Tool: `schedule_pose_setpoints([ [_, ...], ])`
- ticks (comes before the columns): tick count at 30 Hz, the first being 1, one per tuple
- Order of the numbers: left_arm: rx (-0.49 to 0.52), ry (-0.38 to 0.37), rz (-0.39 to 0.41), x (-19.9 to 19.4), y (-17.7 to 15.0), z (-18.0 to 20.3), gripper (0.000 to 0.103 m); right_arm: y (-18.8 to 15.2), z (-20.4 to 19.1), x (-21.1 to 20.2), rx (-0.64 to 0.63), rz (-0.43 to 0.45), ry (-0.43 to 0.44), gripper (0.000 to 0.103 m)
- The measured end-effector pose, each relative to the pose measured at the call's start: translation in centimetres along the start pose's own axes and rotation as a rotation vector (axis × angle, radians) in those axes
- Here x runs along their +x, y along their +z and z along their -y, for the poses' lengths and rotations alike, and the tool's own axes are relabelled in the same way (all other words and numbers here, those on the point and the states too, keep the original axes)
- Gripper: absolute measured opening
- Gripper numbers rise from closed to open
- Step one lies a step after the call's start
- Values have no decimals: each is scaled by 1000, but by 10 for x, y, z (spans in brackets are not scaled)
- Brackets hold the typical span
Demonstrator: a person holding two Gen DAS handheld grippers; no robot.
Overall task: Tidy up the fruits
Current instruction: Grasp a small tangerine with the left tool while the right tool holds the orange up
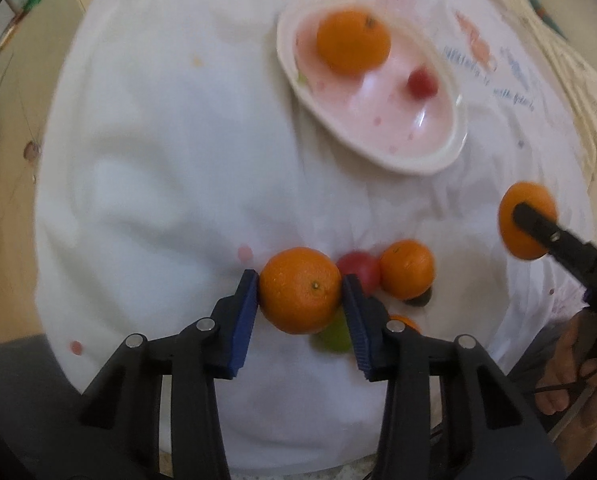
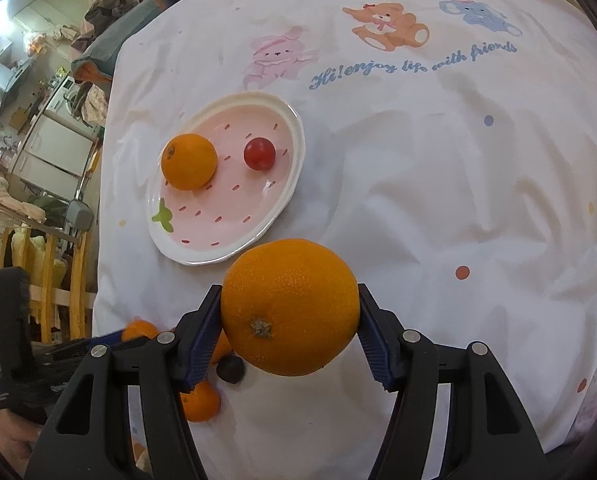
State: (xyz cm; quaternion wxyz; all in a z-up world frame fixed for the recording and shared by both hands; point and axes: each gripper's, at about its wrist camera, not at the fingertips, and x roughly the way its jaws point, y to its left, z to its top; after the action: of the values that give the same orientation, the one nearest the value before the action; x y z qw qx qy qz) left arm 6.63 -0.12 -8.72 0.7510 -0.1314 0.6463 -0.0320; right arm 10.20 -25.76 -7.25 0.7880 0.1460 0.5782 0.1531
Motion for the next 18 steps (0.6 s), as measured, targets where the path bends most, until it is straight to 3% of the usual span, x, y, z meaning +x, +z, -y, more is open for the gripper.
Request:
schedule_pose_setpoints([
  [4, 19, 49, 97, -25, 2, 0, 38, 2, 2, -8, 19, 28, 18, 65],
  [11, 61, 51, 219, -59, 19, 8, 38, 8, -2, -24, 22, 90, 69, 65],
  [18, 122, 80, 243, -61, 49, 30, 38, 17, -6, -36, 7, 144, 111, 65],
])
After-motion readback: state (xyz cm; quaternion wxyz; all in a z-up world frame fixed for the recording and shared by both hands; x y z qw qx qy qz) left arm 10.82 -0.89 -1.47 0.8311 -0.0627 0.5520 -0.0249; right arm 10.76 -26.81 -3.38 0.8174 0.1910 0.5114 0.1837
